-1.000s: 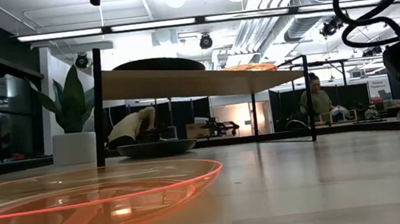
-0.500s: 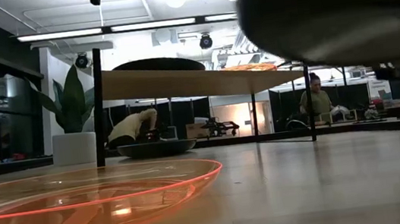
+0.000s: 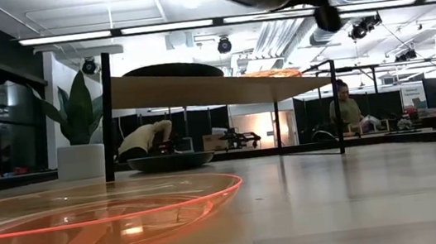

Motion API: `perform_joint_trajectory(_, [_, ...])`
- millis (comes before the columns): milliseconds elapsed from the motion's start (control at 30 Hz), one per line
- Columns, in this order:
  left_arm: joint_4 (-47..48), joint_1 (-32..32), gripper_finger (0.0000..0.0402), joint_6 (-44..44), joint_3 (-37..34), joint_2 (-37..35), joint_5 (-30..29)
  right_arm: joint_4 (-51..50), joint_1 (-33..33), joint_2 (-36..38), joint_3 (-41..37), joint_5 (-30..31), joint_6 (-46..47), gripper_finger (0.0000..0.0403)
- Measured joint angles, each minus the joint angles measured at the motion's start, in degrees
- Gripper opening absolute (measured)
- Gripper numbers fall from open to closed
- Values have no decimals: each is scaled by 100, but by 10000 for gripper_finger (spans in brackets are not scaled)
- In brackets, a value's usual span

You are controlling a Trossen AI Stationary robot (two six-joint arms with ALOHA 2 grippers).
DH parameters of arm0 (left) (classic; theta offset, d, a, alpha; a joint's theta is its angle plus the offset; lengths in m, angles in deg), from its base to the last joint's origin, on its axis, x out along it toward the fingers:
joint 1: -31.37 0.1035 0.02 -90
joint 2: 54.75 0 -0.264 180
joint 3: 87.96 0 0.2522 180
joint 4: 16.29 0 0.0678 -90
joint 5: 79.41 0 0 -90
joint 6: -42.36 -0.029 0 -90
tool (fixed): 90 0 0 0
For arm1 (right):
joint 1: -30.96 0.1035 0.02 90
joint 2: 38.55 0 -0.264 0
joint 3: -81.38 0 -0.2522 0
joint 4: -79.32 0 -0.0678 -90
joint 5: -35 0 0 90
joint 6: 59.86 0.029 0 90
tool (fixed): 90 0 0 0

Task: Place and stack plates onto a shelf
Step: Stack the bottom black plate on top of the black plate on the shelf

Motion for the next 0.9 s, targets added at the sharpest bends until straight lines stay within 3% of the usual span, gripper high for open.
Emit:
perform_joint_trajectory(200, [-538, -2, 120, 4, 0, -17, 4, -662, -1092, -991, 1308, 189, -686, 0])
perform_joint_trajectory(333, [-571, -1, 120, 8, 2, -33, 4, -682, -1489, -1771, 2119, 89, -1019, 0])
perform_joint_trajectory(633, [-549, 0, 120, 4, 2, -39, 2, -1389, -1658, -3341, 3558, 10, -1185, 0])
perform_joint_trajectory(900, [-517, 0, 120, 0, 2, -39, 2, -1847, -1718, -3653, 3891, 1, -1216, 0])
